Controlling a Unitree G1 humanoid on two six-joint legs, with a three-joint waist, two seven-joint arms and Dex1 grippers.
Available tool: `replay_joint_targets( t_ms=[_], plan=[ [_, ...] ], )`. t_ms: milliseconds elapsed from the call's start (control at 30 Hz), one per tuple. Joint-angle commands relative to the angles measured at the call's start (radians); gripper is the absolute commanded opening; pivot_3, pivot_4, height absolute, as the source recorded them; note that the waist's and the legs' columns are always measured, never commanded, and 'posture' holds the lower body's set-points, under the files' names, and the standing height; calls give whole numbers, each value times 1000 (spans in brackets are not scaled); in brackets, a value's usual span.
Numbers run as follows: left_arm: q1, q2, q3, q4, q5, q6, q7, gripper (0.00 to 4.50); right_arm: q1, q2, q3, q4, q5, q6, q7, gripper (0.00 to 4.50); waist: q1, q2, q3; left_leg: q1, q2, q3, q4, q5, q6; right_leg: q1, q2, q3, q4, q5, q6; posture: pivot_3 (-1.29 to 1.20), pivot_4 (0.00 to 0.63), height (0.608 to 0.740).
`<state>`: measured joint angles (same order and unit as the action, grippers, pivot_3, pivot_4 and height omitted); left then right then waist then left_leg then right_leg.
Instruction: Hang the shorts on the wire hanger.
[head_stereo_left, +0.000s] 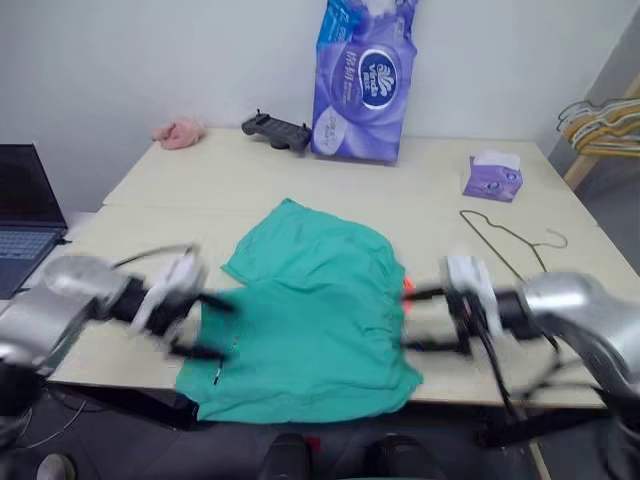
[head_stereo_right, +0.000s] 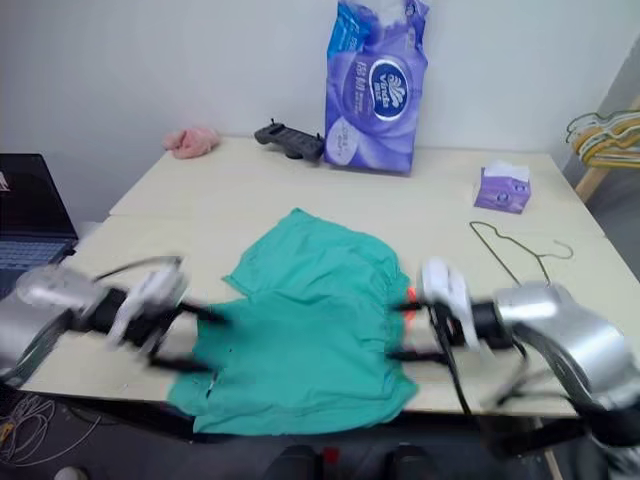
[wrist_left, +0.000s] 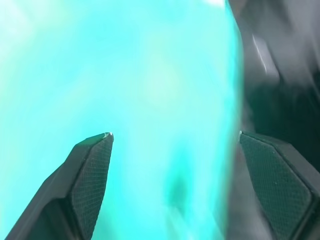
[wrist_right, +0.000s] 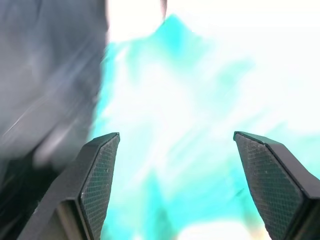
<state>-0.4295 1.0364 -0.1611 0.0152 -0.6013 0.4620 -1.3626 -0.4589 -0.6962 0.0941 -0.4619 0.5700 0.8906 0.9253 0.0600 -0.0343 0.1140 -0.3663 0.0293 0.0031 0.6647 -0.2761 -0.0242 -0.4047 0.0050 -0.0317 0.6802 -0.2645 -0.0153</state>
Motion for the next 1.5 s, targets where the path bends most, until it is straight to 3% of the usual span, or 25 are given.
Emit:
replay_joint_targets(
  t_ms=[33, 133, 200, 267, 433, 600, 733, 1067, 1267, 1400, 1500],
  plan=[
    [-49, -144, 64, -2, -10, 104, 217, 4272, -43, 122, -40, 104, -92, -48, -216, 3867, -5, -1, -1, 0, 0, 0, -1, 0, 0, 0, 0, 1, 0, -1, -1, 124, 65, 740],
    [-56, -376, 51, -11, 30, 125, 434, 4272, -35, 257, -10, 202, -190, -175, -347, 3867, -3, -1, -1, -2, 1, -2, -3, -2, 0, -3, -7, 4, 0, 1, -4, 126, 63, 740],
    [-39, -472, 41, 7, 72, 112, 511, 4272, -28, 315, 8, 252, -244, -230, -403, 3867, -5, -1, -1, -9, 1, -1, -1, -3, -2, -10, -8, 8, 0, 1, -4, 122, 62, 740],
    [-26, -527, 35, 22, 105, 98, 550, 4272, -22, 337, 31, 285, -285, -276, -418, 3867, -11, -1, -1, -17, 0, 3, 0, -3, -2, -19, -10, 12, 1, 2, -2, 120, 58, 740],
    [48, -609, -6, 125, 237, 3, 627, 4272, 32, 390, 101, 318, -318, -308, -410, 3867, -13, -1, -2, -13, -1, 6, 0, -3, -1, -17, -12, 15, 1, 2, -2, 113, 58, 740],
    [55, -601, 19, 217, 314, -41, 663, 4272, 63, 384, 185, 388, -442, -332, -463, 3867, -14, 0, -4, -9, -1, 5, 0, -3, -1, -14, -8, 15, 2, 5, -3, 120, 53, 740],
    [40, -588, 36, 255, 333, -67, 652, 4272, 65, 412, 151, 406, -458, -340, -502, 3867, -24, 0, -4, 5, -1, 7, 0, -2, 0, -1, -5, 16, 1, 4, 0, 124, 49, 740],
    [-23, -634, 60, 264, 342, -84, 652, 4272, 74, 341, 156, 400, -544, -362, -495, 3867, -34, 1, -7, 3, 0, 6, 0, -1, 1, -2, -3, 17, 1, 5, -1, 107, 45, 740],
    [-19, -599, 118, 7, 174, 105, 557, 4272, 120, 370, 31, 231, -386, -264, -442, 3867, -35, 1, -6, 1, 1, 5, 0, -1, 1, -4, -4, 17, 1, 5, -1, 102, 50, 740],
    [-2, -507, 170, -172, 15, 272, 465, 4272, 157, 336, -49, 82, -243, -124, -383, 3867, -38, 1, -6, 2, 2, 6, -1, -1, 1, -4, -4, 18, 1, 4, -1, 104, 55, 740],
    [3, -432, 175, -236, 17, 243, 411, 4272, 185, 269, -157, 7, -149, -3, -361, 3867, -37, 1, -6, 3, 1, 6, -1, -1, 1, -3, -4, 17, 1, 4, -1, 109, 58, 740]
  ],
)
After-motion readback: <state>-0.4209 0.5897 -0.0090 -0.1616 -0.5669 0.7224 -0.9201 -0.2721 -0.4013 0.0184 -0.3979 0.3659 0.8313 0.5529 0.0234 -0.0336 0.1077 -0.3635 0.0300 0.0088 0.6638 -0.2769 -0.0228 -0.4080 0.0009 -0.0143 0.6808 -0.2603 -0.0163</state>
